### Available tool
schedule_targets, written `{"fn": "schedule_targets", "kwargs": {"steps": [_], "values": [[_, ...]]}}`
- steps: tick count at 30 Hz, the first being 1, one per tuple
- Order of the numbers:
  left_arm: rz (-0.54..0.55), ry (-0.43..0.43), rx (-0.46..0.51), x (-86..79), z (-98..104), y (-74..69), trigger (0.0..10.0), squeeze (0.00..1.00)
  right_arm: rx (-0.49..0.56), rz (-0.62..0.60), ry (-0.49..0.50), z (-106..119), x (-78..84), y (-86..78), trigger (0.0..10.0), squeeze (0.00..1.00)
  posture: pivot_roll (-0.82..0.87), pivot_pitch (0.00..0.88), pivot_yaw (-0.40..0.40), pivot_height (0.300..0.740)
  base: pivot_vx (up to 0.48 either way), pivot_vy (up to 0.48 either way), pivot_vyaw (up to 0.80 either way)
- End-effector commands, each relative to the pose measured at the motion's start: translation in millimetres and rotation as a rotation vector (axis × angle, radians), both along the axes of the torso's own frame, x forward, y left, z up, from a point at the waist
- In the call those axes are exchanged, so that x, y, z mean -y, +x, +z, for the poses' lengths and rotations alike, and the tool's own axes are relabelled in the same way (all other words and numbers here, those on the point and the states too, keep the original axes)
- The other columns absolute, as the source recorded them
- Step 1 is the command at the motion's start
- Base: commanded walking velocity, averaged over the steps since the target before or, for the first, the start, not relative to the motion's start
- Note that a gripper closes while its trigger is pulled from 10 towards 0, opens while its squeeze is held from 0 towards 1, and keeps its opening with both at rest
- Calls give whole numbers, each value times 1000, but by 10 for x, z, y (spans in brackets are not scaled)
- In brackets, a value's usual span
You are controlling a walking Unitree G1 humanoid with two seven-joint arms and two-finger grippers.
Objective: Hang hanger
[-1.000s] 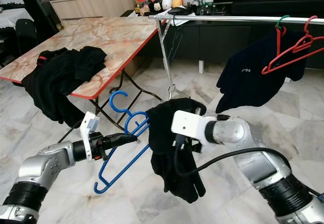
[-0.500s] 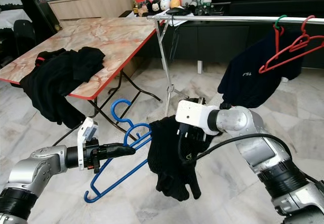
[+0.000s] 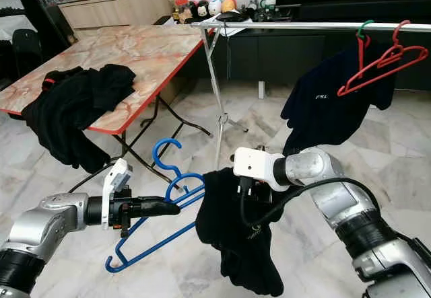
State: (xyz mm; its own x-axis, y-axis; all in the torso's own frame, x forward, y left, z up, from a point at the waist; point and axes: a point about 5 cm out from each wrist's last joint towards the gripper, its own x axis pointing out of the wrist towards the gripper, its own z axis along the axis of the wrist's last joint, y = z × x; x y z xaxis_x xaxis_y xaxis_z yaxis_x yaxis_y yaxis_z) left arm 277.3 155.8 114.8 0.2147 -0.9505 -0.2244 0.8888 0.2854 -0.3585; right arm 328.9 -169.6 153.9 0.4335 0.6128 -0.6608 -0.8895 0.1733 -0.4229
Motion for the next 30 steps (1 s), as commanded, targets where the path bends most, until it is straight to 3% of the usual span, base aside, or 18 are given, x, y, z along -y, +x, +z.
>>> {"fn": "schedule_targets", "kwargs": {"steps": [1,11,12,13,30], "values": [[-36,6,82,-30,138,6,10000,0,14,40,0,43,-80,24,10000,0,-164,0,214,740,0,0,0],[-78,36,146,-20,160,-11,10000,0,-78,69,72,-25,-134,43,9804,0,-164,0,206,740,0,0,0],[-81,37,153,-15,164,-10,10000,0,-83,71,74,-33,-140,47,4510,0,-165,0,205,740,0,0,0],[-83,37,156,-13,166,-10,10000,0,-86,69,80,-35,-145,53,314,0,-165,0,205,740,0,0,0],[-90,29,184,-9,186,0,10000,0,-154,98,128,-73,-175,41,0,0,-163,0,205,740,0,0,0]]}}
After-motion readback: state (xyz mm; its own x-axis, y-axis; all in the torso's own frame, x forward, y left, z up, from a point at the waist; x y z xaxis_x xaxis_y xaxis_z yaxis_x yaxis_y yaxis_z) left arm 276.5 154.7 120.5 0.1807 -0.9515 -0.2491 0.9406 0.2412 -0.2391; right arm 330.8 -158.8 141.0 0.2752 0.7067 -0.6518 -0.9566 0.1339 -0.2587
